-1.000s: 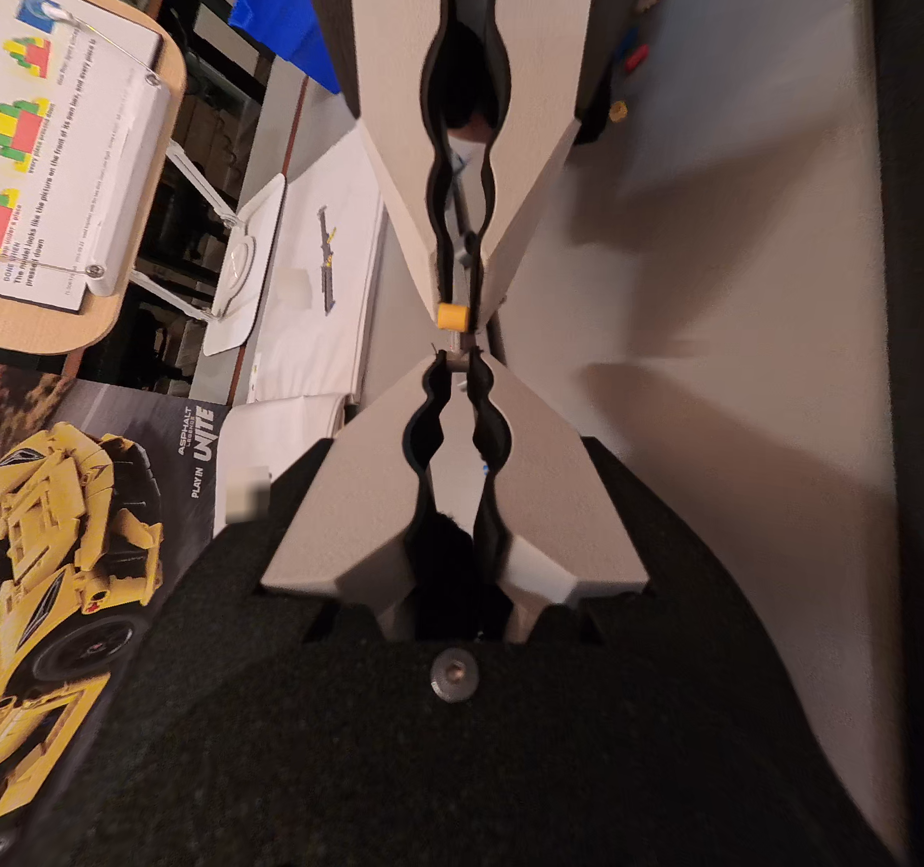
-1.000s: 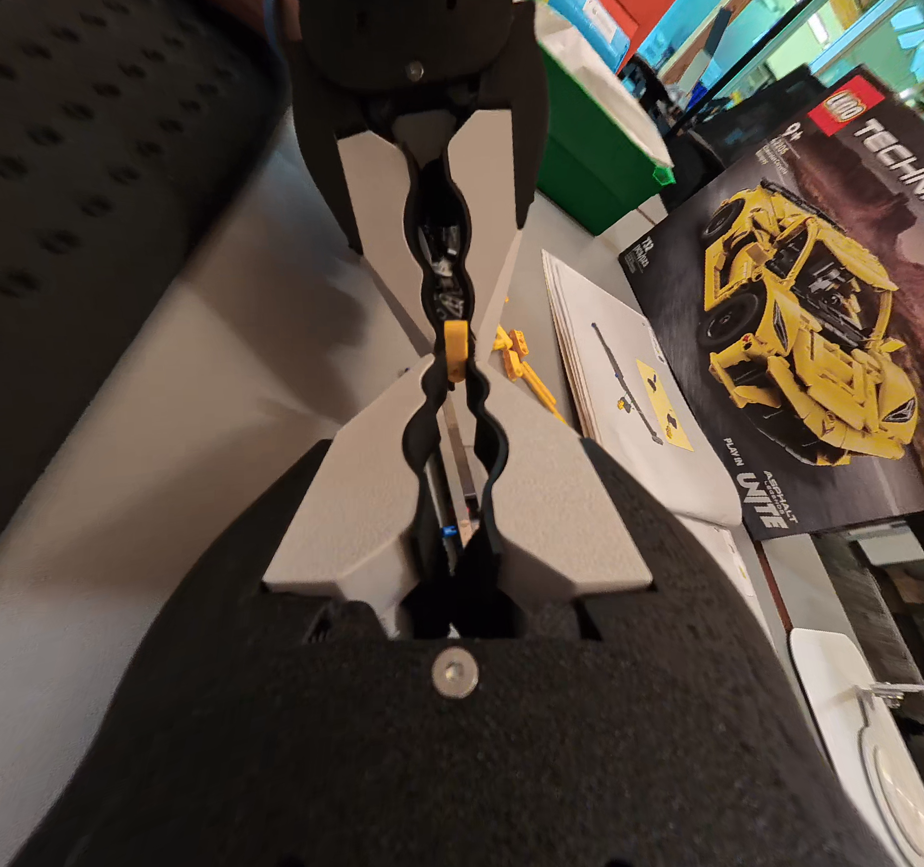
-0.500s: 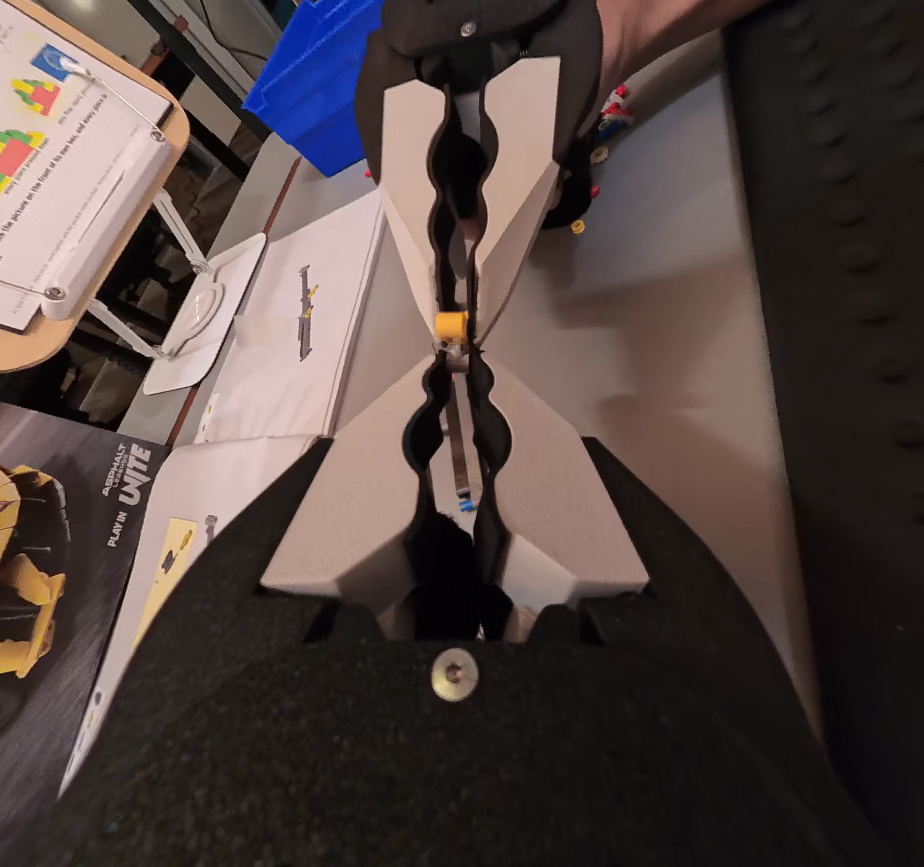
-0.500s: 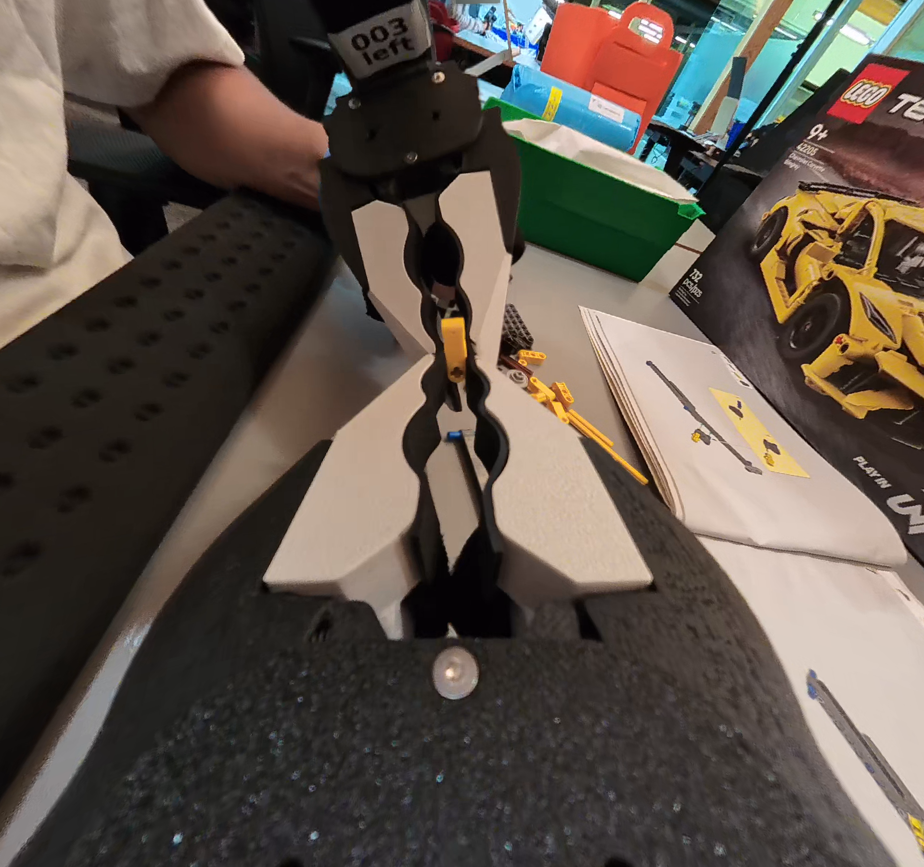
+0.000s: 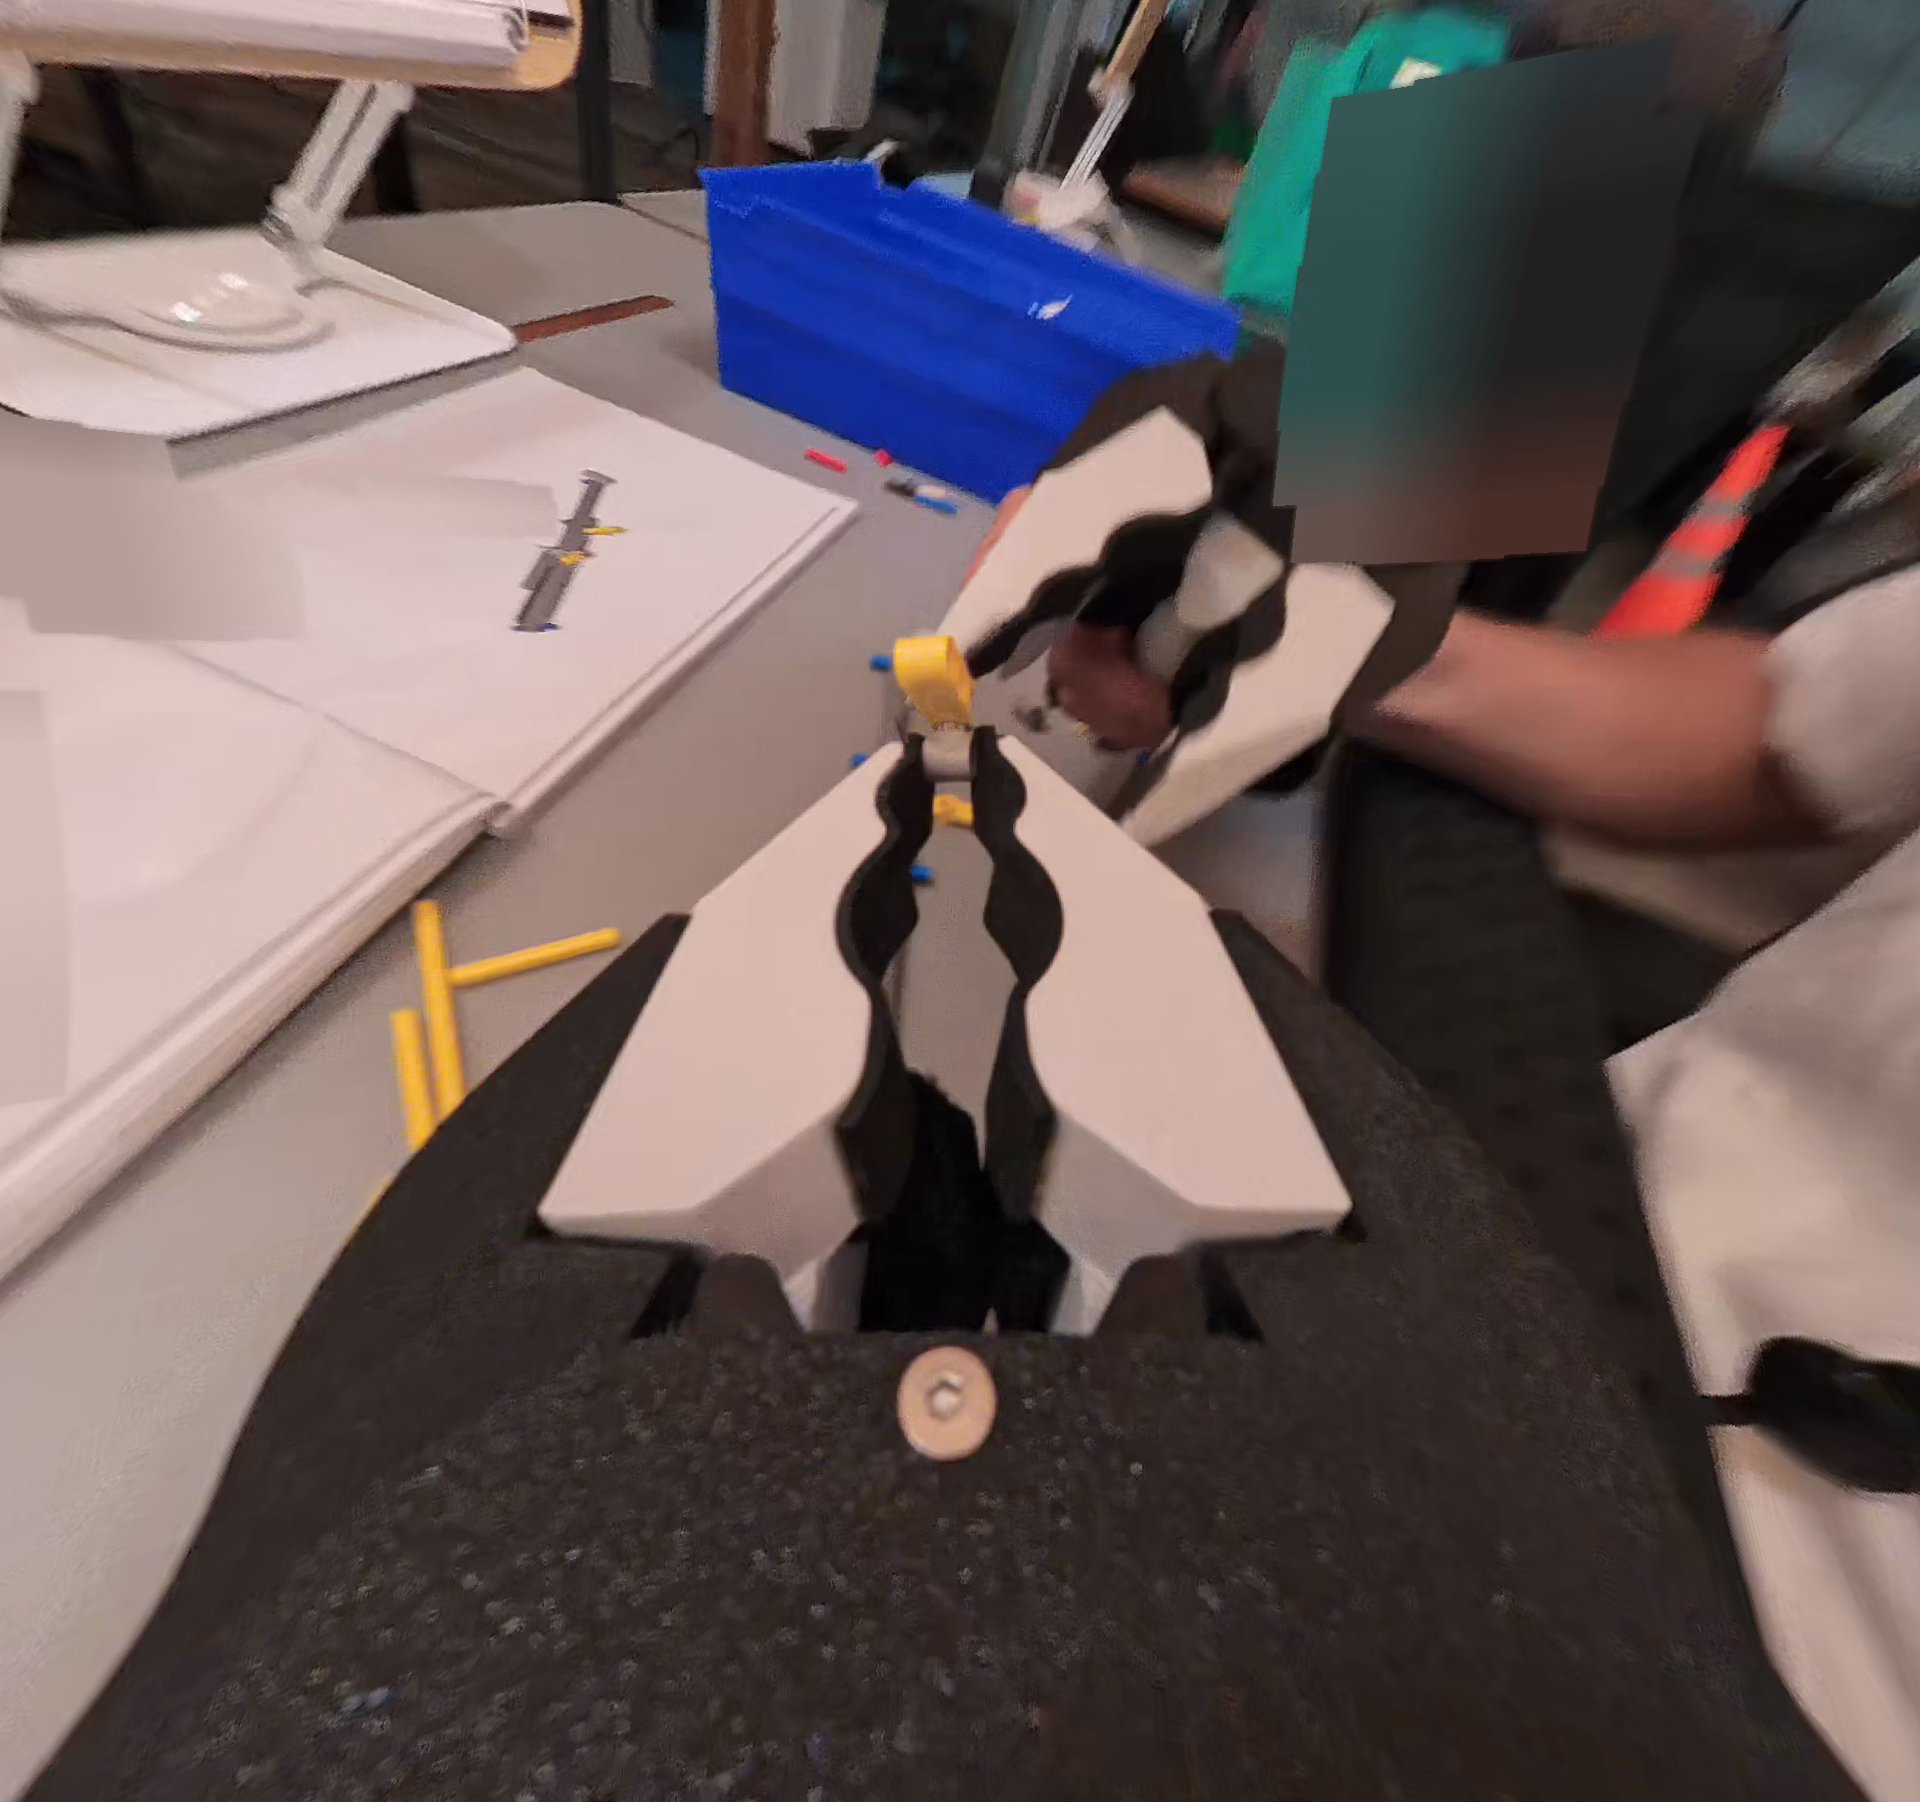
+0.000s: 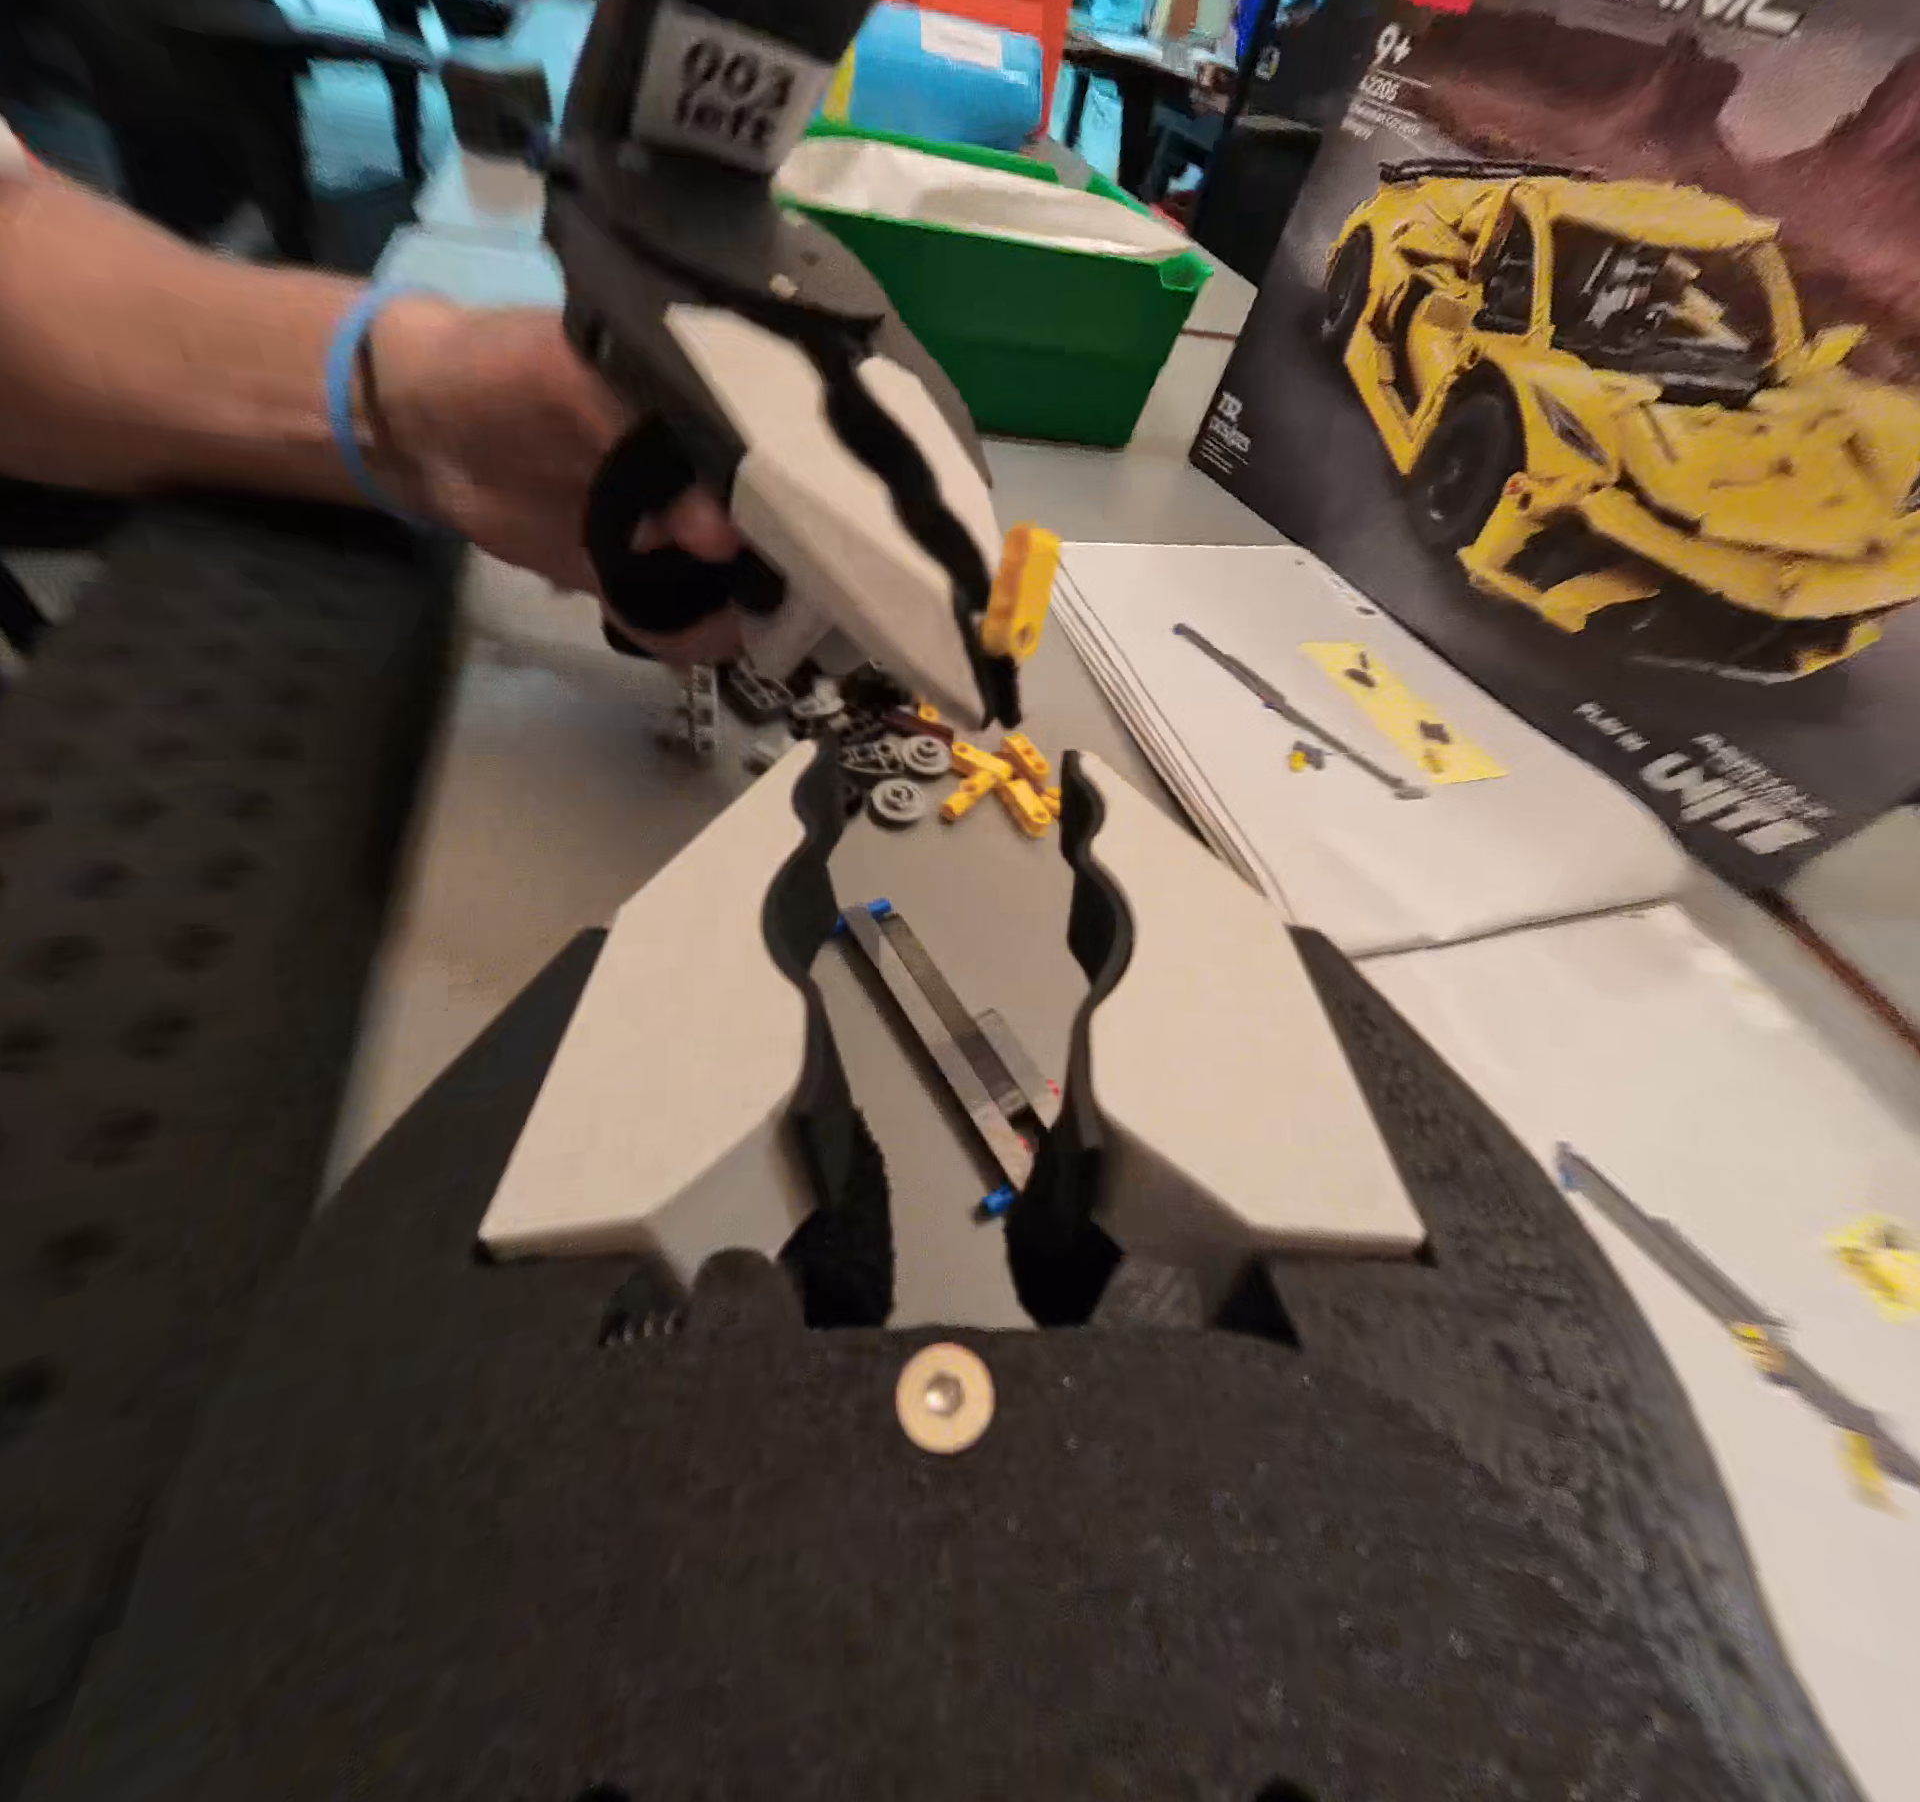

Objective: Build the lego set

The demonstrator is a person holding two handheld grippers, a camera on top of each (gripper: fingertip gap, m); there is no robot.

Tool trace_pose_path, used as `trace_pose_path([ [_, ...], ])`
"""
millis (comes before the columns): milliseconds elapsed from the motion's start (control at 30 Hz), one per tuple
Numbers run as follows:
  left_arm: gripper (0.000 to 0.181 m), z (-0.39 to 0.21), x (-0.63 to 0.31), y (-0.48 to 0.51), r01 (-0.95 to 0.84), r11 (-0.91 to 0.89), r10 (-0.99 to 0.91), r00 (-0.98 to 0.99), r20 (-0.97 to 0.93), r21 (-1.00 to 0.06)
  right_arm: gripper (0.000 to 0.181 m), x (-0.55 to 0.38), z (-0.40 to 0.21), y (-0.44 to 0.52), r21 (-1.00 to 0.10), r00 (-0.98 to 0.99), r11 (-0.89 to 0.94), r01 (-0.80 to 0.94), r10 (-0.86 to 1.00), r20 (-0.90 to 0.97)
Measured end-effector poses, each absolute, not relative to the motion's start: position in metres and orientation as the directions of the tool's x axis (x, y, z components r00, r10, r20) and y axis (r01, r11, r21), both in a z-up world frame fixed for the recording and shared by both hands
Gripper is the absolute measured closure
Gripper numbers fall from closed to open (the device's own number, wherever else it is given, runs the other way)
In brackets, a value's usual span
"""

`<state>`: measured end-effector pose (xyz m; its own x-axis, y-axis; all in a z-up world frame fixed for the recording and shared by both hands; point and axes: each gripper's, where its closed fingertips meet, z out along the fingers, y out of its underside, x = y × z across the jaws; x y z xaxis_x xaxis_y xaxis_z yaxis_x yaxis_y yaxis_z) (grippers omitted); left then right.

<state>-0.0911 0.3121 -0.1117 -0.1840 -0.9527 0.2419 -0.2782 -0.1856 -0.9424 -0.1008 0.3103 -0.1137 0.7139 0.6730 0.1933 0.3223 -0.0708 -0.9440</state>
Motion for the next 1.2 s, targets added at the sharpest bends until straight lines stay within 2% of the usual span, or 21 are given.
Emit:
trace_pose_path([
  [67,0.176,-0.107,-0.092,0.309,-0.278,-0.352,-0.88,-0.227,0.417,-0.894,0.131,-0.101,-0.116,0.314,-0.889,0.716,-0.034,0.457,0.608,0.345],
  [167,0.176,-0.098,-0.094,0.296,-0.304,-0.564,-0.691,-0.336,0.64,-0.768,0.139,-0.101,-0.093,0.315,-0.807,0.686,0.135,0.575,0.458,0.565],
  [233,0.176,-0.091,-0.096,0.292,-0.311,-0.62,-0.611,-0.384,0.692,-0.72,0.143,-0.108,-0.087,0.311,-0.782,0.665,0.187,0.595,0.431,0.609],
  [400,0.176,-0.088,-0.098,0.278,-0.355,-0.64,-0.527,-0.443,0.725,-0.681,0.143,-0.113,-0.087,0.31,-0.801,0.672,0.195,0.566,0.453,0.586],
  [667,0.176,-0.092,-0.099,0.268,-0.405,-0.628,-0.49,-0.458,0.742,-0.664,0.157,-0.12,-0.092,0.307,-0.785,0.641,0.23,0.575,0.47,0.607],
  [833,0.164,-0.085,-0.102,0.265,-0.395,-0.605,-0.495,-0.494,0.715,-0.691,0.163,-0.121,-0.091,0.302,-0.842,0.66,0.211,0.496,0.539,0.523],
  [1033,0.164,-0.084,-0.103,0.284,-0.351,-0.668,-0.485,-0.462,0.742,-0.656,0.163,-0.109,-0.088,0.303,-0.871,0.693,0.185,0.456,0.541,0.477],
  [1100,0.173,-0.085,-0.102,0.291,-0.332,-0.673,-0.509,-0.441,0.74,-0.661,0.163,-0.106,-0.091,0.304,-0.86,0.684,0.181,0.478,0.538,0.493],
  [1200,0.175,-0.088,-0.101,0.292,-0.337,-0.675,-0.51,-0.43,0.745,-0.656,0.163,-0.107,-0.094,0.304,-0.84,0.67,0.179,0.513,0.528,0.522],
])
